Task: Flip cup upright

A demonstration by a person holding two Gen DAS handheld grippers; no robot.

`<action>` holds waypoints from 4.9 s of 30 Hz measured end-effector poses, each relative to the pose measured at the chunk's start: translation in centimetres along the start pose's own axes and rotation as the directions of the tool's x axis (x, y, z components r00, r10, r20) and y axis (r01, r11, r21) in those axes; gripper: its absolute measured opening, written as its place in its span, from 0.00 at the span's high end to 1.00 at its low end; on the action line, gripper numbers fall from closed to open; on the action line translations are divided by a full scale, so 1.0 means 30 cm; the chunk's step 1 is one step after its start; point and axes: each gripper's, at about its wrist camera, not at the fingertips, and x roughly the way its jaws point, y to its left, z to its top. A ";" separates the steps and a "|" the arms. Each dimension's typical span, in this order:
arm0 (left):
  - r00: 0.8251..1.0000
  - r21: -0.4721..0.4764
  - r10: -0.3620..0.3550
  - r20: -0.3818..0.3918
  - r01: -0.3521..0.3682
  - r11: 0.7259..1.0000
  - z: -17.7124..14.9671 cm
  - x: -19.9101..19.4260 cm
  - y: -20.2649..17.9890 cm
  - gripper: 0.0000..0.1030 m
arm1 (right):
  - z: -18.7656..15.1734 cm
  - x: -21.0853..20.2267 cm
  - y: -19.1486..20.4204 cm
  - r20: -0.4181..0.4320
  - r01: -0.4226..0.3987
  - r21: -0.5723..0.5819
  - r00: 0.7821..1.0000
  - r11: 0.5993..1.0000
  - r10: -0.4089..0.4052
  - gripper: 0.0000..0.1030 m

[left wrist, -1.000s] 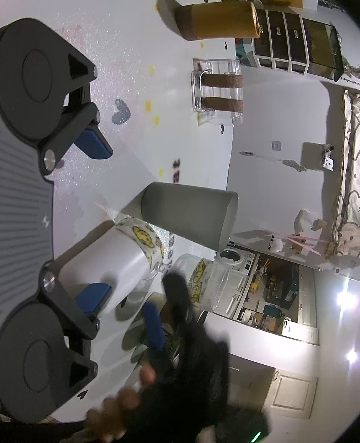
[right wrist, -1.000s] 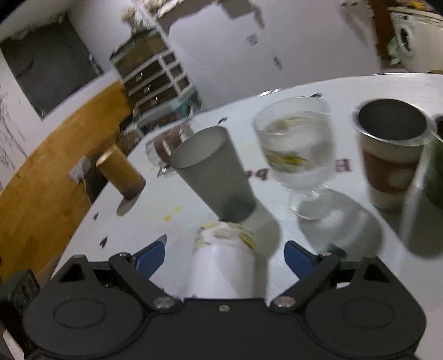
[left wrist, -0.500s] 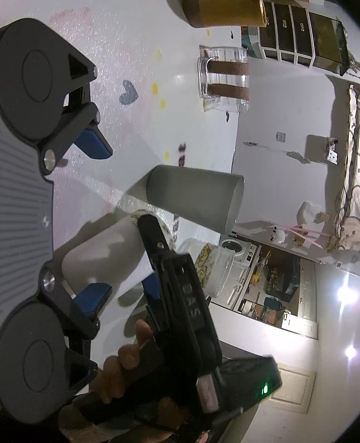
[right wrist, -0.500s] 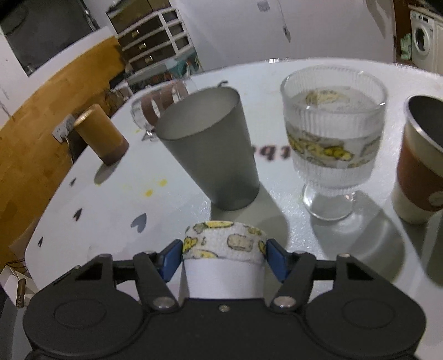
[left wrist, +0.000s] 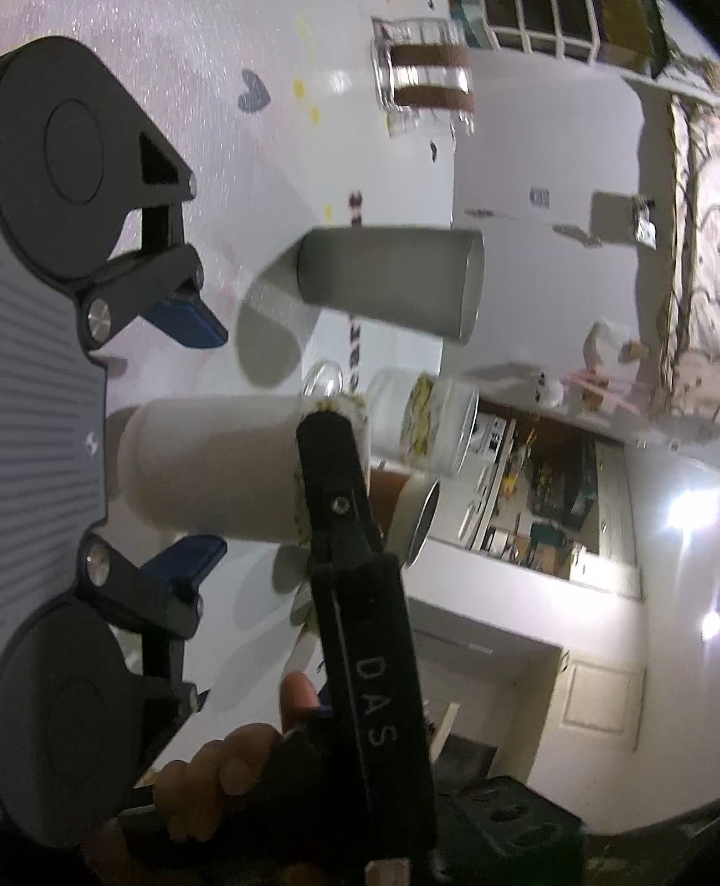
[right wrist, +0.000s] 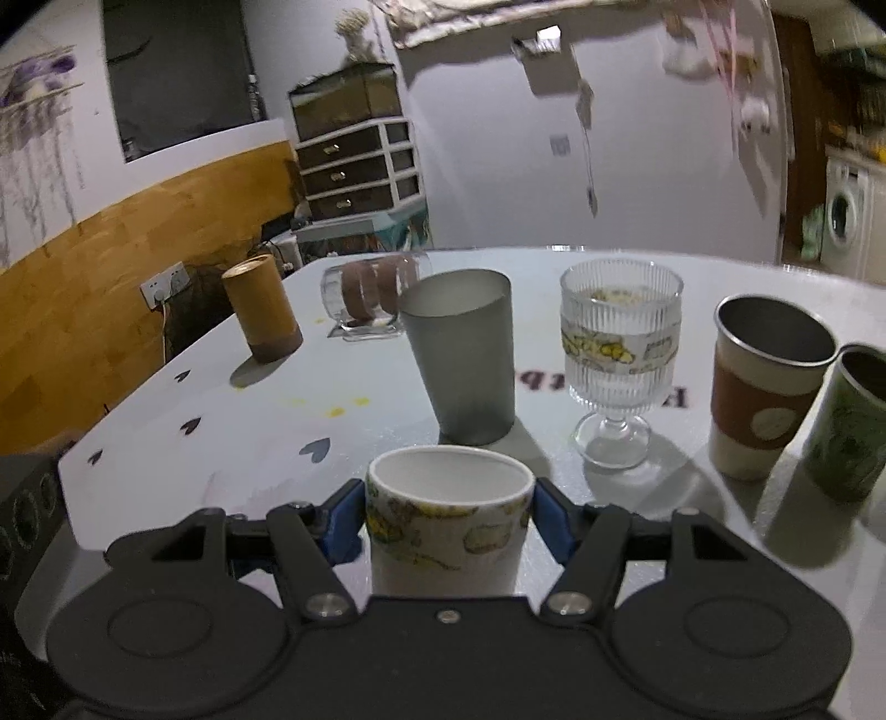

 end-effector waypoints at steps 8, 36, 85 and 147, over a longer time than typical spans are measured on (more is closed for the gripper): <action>1.000 0.059 0.001 -0.017 0.000 0.998 -0.024 0.024 -0.036 0.42 | -0.027 -0.016 0.049 0.015 0.036 -0.069 0.999 0.997 -0.035 0.35; 0.995 0.027 0.098 -0.001 -0.098 0.995 -0.018 0.006 -0.014 0.27 | -0.119 -0.163 -0.459 0.172 0.555 0.208 0.790 0.806 -0.588 0.37; 0.954 0.068 0.294 0.063 -0.298 0.952 0.086 -0.131 -0.143 0.00 | -0.300 -0.406 -0.084 0.193 0.505 0.231 0.814 0.832 -0.548 0.01; 0.940 0.050 0.338 0.046 -0.340 0.939 0.073 -0.141 -0.130 0.00 | -0.307 -0.384 -0.062 0.168 0.520 0.213 0.815 0.827 -0.555 0.00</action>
